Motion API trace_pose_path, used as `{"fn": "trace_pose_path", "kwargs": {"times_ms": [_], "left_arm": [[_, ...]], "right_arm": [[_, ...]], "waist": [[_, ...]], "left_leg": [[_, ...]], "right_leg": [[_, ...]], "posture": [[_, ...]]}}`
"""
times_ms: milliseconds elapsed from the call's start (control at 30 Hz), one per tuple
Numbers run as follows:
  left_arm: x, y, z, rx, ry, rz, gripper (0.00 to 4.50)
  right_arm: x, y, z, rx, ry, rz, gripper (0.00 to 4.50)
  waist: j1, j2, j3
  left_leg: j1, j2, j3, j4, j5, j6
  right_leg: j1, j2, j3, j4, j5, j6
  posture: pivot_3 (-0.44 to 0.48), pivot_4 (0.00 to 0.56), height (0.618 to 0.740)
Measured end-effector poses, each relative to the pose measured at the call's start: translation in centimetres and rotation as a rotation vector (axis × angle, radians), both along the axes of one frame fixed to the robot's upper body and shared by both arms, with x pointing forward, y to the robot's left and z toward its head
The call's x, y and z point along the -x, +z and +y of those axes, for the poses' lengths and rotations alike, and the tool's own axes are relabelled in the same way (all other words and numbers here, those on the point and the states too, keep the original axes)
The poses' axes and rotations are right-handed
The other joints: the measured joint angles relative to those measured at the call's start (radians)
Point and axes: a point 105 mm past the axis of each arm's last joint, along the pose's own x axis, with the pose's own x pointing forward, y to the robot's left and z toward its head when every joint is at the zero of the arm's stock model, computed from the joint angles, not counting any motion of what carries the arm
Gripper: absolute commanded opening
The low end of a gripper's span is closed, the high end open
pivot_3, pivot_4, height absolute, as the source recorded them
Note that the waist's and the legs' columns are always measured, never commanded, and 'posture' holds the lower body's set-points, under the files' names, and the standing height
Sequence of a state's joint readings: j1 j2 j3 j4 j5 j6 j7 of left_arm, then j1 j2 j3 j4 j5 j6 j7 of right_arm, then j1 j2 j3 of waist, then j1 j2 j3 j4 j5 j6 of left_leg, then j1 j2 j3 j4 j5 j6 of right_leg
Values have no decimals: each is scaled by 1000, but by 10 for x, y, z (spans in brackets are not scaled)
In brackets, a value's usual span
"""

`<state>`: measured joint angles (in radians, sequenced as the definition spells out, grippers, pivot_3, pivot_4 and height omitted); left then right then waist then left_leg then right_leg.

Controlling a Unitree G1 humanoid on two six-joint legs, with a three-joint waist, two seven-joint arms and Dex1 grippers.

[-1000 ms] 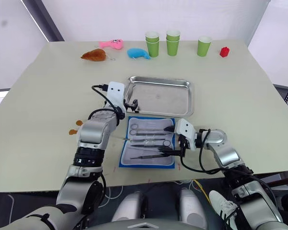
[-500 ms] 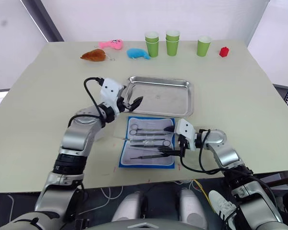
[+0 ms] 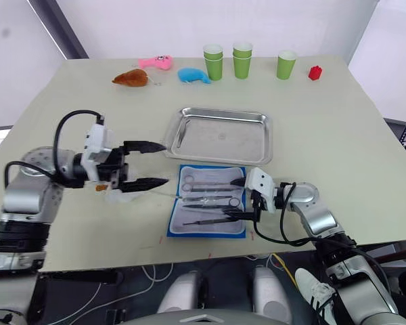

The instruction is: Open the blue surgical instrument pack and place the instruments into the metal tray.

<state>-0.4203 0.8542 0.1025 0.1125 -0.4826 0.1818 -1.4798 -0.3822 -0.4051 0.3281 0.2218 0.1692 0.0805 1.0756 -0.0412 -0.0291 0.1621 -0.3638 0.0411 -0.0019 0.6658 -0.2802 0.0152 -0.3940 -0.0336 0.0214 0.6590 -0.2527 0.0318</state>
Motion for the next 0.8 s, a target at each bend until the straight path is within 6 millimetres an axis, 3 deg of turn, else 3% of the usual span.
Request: {"fn": "trace_pose_path", "kwargs": {"times_ms": [400, 533, 800], "left_arm": [[27, 28, 45, -92, -58, -18, 4429], [33, 30, 44, -82, -97, -11, 4429], [38, 13, 34, -80, -168, 48, 4429]], "right_arm": [[1, -1, 1, -1, 5, 3, 4500], [1, 0, 1, 0, 8, 2, 4500], [2, 0, 2, -1, 12, 3, 4500]], "waist": [[1, 1, 2], [2, 1, 2], [2, 1, 2]], "left_leg": [[-1, 3, 0, -4, 0, 0], [0, 3, 2, -5, 0, 0], [0, 4, 4, -6, 0, 0]], "right_leg": [[-2, -5, 0, -2, -1, -1], [-3, -4, 1, -2, -1, -1], [-3, 1, 2, -2, -1, -1]], "posture": [[0, 150, 739], [0, 150, 739], [0, 150, 739]]}}
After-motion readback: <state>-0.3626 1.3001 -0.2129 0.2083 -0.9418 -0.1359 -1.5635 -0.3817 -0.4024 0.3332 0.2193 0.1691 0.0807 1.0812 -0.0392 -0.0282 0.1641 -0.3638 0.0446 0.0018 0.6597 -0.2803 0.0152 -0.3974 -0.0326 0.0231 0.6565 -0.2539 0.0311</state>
